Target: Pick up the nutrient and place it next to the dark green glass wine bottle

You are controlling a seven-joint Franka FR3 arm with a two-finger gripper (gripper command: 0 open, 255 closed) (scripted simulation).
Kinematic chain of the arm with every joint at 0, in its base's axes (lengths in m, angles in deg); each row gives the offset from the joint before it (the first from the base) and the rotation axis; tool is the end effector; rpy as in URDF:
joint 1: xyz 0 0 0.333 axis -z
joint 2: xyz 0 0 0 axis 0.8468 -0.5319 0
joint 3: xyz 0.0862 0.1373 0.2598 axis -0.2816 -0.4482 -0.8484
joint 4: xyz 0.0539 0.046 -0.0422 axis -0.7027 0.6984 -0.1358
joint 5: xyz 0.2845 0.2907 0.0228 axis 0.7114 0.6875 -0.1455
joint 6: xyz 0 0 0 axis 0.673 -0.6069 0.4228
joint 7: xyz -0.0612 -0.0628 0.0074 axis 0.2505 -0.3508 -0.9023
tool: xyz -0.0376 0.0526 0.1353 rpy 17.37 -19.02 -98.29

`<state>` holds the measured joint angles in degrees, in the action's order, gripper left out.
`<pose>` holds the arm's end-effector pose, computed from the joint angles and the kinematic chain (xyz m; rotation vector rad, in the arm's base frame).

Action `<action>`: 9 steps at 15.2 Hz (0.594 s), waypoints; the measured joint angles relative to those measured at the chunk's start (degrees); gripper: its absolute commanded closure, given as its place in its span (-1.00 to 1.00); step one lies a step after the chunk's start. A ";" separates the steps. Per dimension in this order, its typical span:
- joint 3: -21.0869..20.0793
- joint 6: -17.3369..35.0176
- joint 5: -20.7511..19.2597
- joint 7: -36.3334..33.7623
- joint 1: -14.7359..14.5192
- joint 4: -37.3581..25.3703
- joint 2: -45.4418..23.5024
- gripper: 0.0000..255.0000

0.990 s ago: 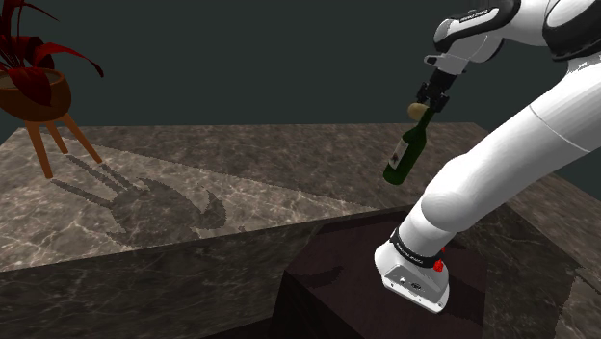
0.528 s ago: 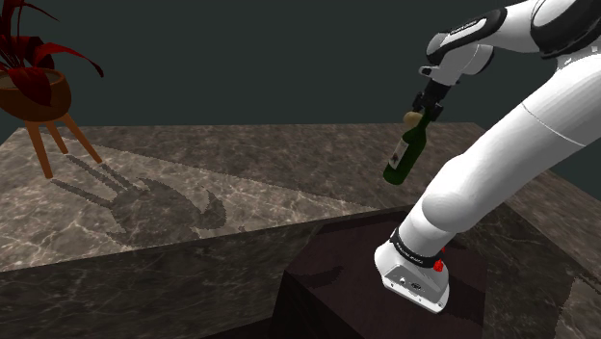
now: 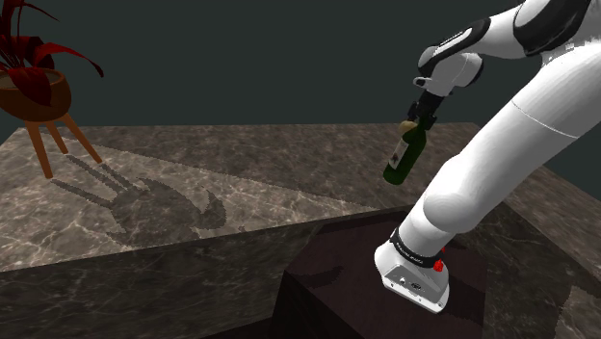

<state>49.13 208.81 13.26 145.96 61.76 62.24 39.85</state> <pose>0.1913 -0.4768 0.3198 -2.8671 -1.1286 -0.0950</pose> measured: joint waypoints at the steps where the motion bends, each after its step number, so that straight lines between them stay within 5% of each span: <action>1: 0.48 0.81 0.90 0.71 -0.32 0.34 -0.91 1.00; 9: 2.76 6.78 11.46 9.00 -1.41 2.61 -10.26 1.00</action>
<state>51.89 215.59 24.72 154.96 60.35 64.85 29.59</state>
